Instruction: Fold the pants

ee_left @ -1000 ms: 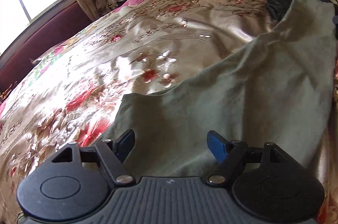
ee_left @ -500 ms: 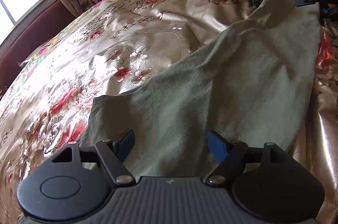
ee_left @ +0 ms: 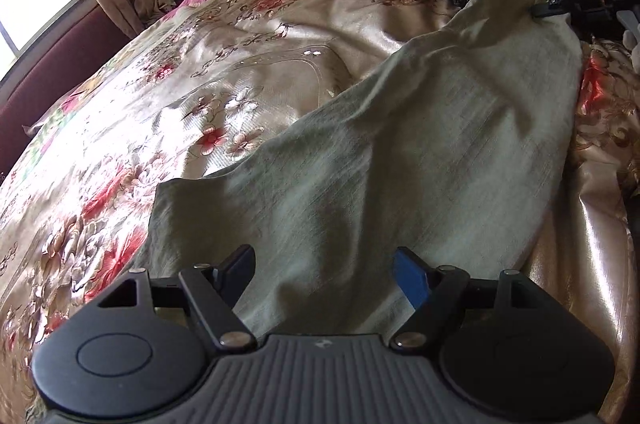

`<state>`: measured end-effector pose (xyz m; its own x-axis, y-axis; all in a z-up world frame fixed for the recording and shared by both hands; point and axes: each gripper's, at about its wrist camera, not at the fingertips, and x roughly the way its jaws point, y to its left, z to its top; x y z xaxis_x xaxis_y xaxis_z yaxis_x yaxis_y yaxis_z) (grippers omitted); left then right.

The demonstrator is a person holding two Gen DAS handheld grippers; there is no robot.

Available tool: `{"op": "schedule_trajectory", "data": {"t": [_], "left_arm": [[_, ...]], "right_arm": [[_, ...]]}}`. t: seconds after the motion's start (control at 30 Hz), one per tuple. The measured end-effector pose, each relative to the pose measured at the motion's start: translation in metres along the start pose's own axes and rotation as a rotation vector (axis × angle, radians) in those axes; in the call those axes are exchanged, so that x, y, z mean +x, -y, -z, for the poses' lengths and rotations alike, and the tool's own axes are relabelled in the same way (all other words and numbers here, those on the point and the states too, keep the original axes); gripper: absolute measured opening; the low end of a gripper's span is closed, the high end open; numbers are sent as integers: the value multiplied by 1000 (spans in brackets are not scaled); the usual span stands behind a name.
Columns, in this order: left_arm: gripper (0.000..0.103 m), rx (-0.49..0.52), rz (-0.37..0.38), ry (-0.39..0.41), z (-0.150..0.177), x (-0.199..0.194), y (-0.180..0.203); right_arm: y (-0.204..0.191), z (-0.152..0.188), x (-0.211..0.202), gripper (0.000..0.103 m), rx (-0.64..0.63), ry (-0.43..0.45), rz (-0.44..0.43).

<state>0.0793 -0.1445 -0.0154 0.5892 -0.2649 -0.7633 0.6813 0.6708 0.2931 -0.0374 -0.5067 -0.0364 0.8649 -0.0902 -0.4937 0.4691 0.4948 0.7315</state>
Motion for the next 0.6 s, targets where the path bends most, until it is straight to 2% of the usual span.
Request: {"op": "schedule_trajectory", "data": {"t": [0.17,0.37,0.47,0.6], "left_arm": [[89,-33,13,-1,10,-4,-8],[89,-49,29,22,17,-9,-11],[89,-83,33,33,23,-15,-18],[89,-150,18,37,43,-27,-37]], "right_arm": [[-3,-2,-7,5,-5,12,-4],[-18,-14,-37,5,20,112,-91],[-55,-14,-43,5,-82,113,-126],[-140,13,-42,5,-370,74,-193]]}}
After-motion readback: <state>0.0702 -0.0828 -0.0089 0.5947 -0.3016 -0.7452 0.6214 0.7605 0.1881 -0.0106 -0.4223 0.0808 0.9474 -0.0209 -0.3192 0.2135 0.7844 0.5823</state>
